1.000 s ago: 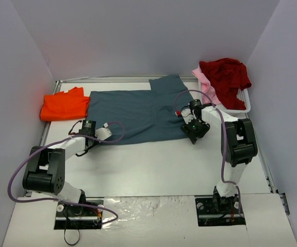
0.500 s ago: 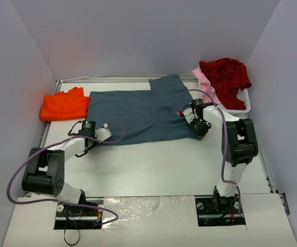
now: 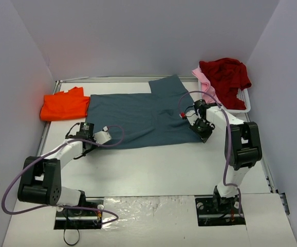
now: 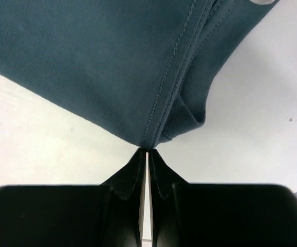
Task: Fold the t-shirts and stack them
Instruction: Fold the flattened tshirt in 1/3 of the way
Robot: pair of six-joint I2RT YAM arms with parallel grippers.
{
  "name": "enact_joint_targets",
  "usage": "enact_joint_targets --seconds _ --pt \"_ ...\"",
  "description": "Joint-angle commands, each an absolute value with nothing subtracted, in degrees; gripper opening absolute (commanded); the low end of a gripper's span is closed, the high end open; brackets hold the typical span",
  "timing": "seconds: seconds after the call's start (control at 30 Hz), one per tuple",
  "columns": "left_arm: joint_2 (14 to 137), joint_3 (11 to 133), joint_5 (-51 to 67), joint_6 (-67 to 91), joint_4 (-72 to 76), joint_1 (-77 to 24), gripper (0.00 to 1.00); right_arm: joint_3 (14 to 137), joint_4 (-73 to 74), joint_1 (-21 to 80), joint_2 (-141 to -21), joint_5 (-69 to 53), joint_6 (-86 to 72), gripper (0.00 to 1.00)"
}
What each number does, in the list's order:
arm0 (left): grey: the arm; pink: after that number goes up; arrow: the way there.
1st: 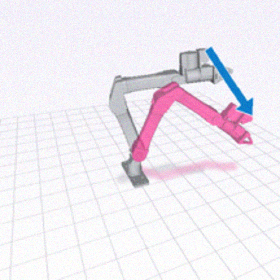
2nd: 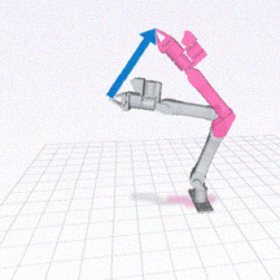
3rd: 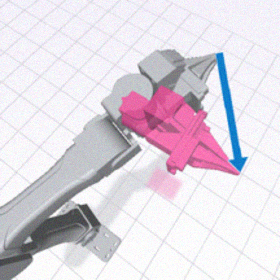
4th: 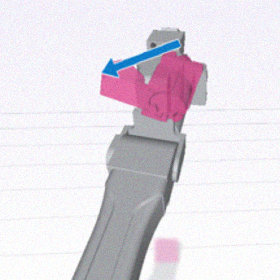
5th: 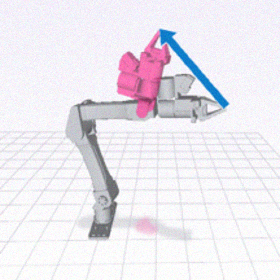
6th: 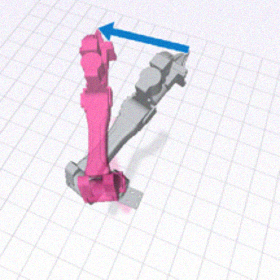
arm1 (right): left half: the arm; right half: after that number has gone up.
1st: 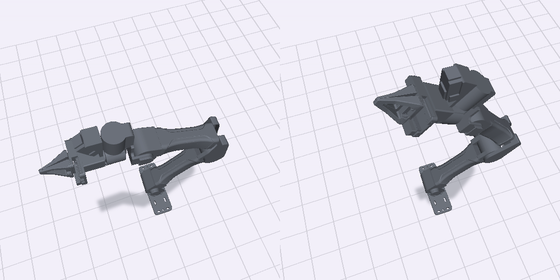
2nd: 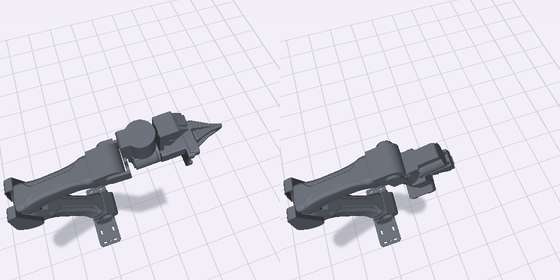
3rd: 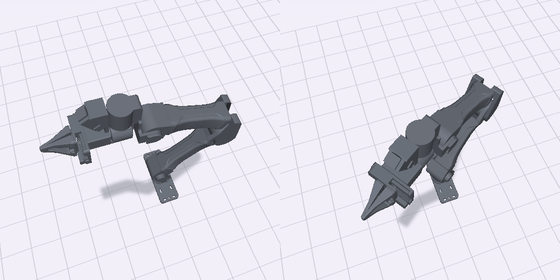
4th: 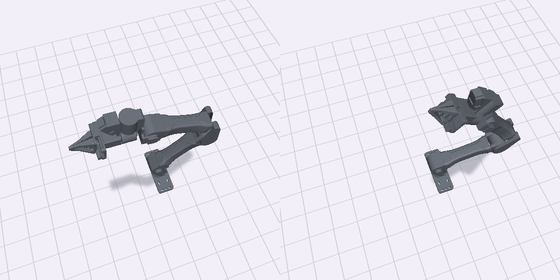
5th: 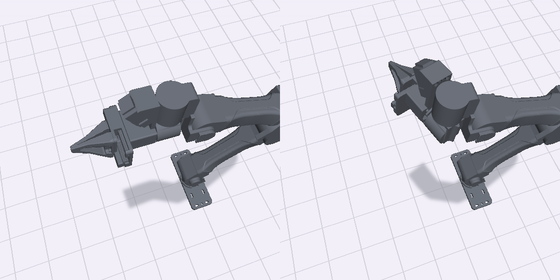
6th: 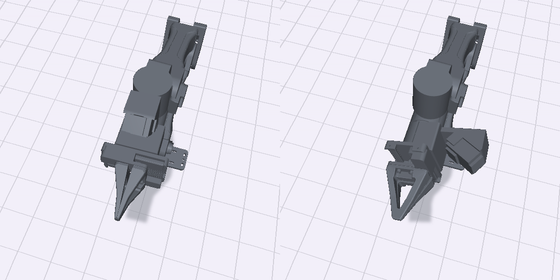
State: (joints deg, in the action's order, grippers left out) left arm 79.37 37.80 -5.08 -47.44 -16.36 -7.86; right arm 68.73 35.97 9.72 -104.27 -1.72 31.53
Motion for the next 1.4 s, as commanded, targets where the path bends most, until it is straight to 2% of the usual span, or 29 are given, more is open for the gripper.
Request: enact_joint_targets --seconds 0.0,0.33,0.97,1.0,1.03,1.07,1.1,1.13,1.17,1.2,1.27,1.37 --pt "74.5 38.0 -0.7 -50.1 -26.4 -7.5 0.02 67.2 42.4 9.3 -99.6 -0.2 33.0 0.0" --pt "66.4 39.4 4.2 -52.0 -40.8 -7.6 0.02 64.0 47.9 9.3 -92.7 -0.8 34.5 0.0" --pt "61.6 38.5 5.4 -54.0 -47.2 -7.7 0.02 58.7 57.3 9.3 -80.0 -1.4 36.8 0.0" --pt "61.4 38.5 5.6 -54.4 -47.5 -7.7 0.05 58.7 57.5 9.3 -79.8 -1.5 36.8 0.0" --pt "60.7 38.6 5.7 -54.5 -47.7 -7.7 0.08 58.7 57.6 9.3 -79.8 -1.7 37.0 0.02" --pt "60.4 38.6 5.6 -54.5 -47.9 -7.8 0.11 58.9 57.9 9.3 -79.9 -1.8 37.1 0.08" --pt "60.1 39.0 5.1 -54.1 -47.9 -7.8 0.19 59.0 58.1 9.3 -80.0 -1.9 37.2 0.12" --pt "59.5 39.5 4.7 -53.8 -48.2 -7.8 0.27 59.2 58.2 9.3 -80.1 -2.2 37.4 0.2" --pt "59.2 40.2 4.6 -53.7 -48.5 -7.8 0.32 59.8 58.5 9.3 -80.2 -2.8 37.5 0.32" --pt "58.7 40.6 4.7 -54.0 -49.0 -7.7 0.36 60.0 58.8 9.2 -80.2 -3.2 37.7 0.34" --pt "57.4 41.9 4.9 -54.5 -50.1 -7.8 0.43 61.0 59.4 9.3 -80.4 -4.0 38.3 0.44" --pt "56.3 44.5 5.4 -54.8 -51.3 -7.6 0.47 63.0 59.7 9.3 -80.6 -4.7 38.4 0.46"
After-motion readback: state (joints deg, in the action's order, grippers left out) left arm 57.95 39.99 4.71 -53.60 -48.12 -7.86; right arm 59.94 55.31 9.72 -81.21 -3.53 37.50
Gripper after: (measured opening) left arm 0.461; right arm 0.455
